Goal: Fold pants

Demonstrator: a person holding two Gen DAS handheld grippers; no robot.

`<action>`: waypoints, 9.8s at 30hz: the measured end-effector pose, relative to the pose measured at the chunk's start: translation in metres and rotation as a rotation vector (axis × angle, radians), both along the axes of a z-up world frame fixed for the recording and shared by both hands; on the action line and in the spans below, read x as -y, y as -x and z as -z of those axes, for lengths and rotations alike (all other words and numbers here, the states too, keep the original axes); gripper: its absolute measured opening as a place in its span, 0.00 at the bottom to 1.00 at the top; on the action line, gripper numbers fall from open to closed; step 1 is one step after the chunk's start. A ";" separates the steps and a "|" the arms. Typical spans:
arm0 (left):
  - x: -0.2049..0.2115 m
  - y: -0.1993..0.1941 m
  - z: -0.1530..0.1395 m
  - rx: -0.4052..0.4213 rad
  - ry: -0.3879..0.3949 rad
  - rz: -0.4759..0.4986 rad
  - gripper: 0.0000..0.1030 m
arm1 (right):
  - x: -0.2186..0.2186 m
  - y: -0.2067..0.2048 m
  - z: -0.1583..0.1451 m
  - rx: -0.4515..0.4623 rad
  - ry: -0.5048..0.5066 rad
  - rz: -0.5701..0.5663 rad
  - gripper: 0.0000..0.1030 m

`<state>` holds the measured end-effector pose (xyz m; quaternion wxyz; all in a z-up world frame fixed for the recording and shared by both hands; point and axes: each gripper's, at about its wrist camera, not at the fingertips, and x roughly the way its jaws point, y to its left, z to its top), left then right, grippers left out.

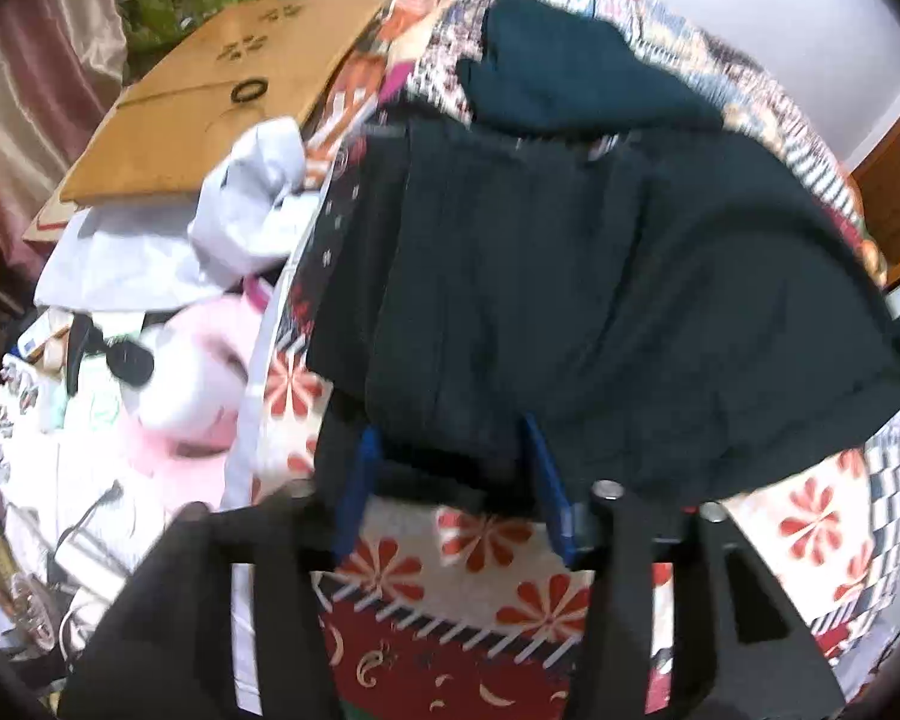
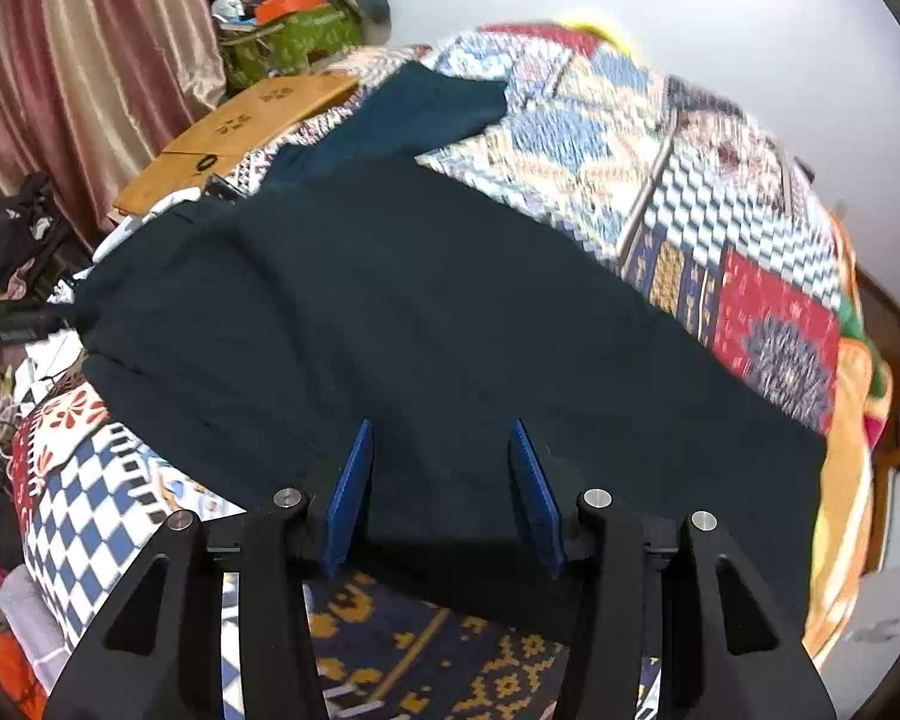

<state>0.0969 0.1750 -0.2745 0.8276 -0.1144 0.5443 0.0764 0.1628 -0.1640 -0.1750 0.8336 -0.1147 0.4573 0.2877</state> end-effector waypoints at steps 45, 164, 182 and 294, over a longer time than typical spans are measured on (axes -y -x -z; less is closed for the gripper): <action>0.100 0.004 -0.032 0.157 -0.031 0.339 0.22 | -0.115 0.047 0.001 -0.105 -0.101 -0.368 0.09; 0.137 -0.059 -0.144 0.410 -0.105 0.287 0.88 | -0.006 -0.019 -0.057 0.021 -0.362 0.099 0.05; 0.156 -0.100 -0.134 0.334 -0.110 0.295 0.90 | -0.001 -0.006 -0.070 0.061 -0.300 0.020 0.60; 0.096 -0.048 -0.174 0.542 -0.044 0.002 0.18 | 0.025 -0.022 0.003 -0.119 -0.265 0.123 0.71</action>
